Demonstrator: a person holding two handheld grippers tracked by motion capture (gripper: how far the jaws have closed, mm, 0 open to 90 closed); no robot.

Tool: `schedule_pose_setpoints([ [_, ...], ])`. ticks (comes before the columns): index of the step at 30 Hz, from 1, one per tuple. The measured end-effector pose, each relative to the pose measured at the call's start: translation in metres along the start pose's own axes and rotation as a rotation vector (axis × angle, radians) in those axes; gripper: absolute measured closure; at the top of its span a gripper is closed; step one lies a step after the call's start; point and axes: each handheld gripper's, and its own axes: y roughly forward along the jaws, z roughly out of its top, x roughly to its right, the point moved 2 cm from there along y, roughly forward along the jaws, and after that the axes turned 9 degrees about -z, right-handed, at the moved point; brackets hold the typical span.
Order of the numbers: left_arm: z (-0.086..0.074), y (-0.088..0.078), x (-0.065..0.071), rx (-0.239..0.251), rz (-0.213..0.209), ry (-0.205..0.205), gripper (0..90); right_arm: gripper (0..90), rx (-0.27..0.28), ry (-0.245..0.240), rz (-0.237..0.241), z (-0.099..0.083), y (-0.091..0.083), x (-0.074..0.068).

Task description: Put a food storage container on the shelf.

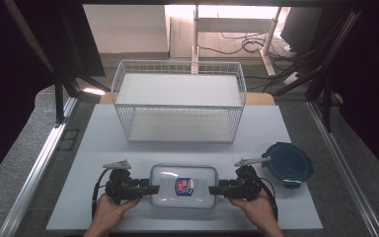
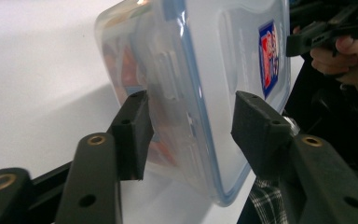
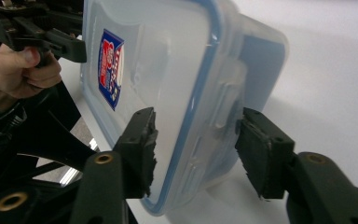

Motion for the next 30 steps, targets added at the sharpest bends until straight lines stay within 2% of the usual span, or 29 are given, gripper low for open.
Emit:
schedule_pose_setpoints([
  [3,0.001,0.000,-0.001,0.009,0.001,0.008,51.5,50.6,0.017,-0.036,-0.032,0.000,-0.003,-0.003],
  [5,0.001,0.000,-0.002,0.021,-0.008,-0.003,52.1,50.5,0.023,-0.036,-0.038,0.001,-0.002,-0.003],
  [11,0.004,0.000,-0.001,0.038,-0.008,0.014,53.1,50.0,0.065,-0.056,-0.056,0.003,-0.006,-0.004],
  [20,0.016,-0.006,0.004,0.067,-0.017,0.039,53.9,49.9,0.113,-0.067,-0.058,0.013,-0.014,-0.006],
  [30,0.038,-0.019,0.012,0.096,-0.009,0.079,54.2,50.2,0.175,-0.090,-0.054,0.036,-0.026,-0.011],
])
